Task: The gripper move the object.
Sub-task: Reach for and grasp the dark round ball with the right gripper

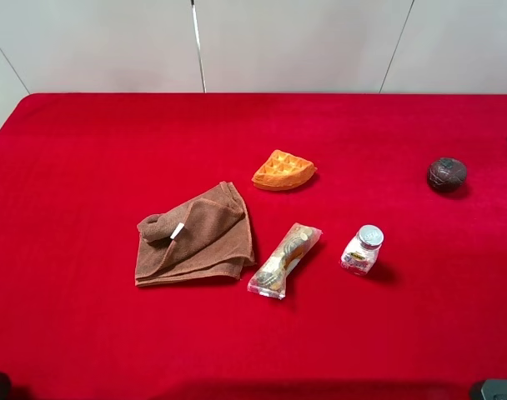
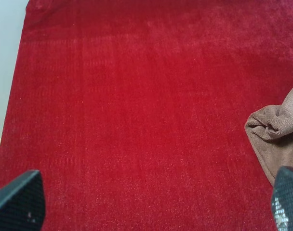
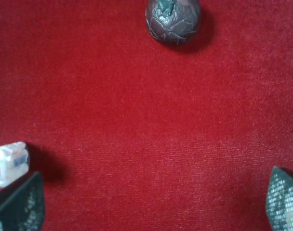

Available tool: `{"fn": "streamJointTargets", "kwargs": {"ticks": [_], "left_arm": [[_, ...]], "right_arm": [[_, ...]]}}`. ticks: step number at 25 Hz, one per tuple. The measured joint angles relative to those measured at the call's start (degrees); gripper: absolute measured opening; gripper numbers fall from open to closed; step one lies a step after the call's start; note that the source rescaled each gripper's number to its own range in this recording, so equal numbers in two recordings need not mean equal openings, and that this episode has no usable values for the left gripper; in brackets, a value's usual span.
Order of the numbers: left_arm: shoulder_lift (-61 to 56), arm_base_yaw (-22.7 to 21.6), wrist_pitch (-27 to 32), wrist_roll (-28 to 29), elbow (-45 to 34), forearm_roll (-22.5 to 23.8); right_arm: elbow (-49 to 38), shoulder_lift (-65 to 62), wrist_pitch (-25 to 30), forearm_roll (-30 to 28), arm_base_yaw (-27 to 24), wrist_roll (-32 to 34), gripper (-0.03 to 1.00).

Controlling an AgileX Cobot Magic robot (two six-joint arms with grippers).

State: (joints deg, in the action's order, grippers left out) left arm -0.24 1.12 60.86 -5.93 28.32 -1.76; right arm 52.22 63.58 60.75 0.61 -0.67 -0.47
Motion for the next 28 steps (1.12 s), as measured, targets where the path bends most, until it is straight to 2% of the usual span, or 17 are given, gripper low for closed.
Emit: {"fn": "streamJointTargets", "kwargs": {"ticks": [19,28], "left_arm": [[0.0,0.0,0.0,0.0,0.0,0.0],[0.0,0.0,0.0,0.0,0.0,0.0]], "right_arm": [[19.7,31.5,-0.2,-0.2,0.0,-0.3,1.0],[21.6,39.9,-3.0,-0.3,0.0,-1.8,1.0]]}}
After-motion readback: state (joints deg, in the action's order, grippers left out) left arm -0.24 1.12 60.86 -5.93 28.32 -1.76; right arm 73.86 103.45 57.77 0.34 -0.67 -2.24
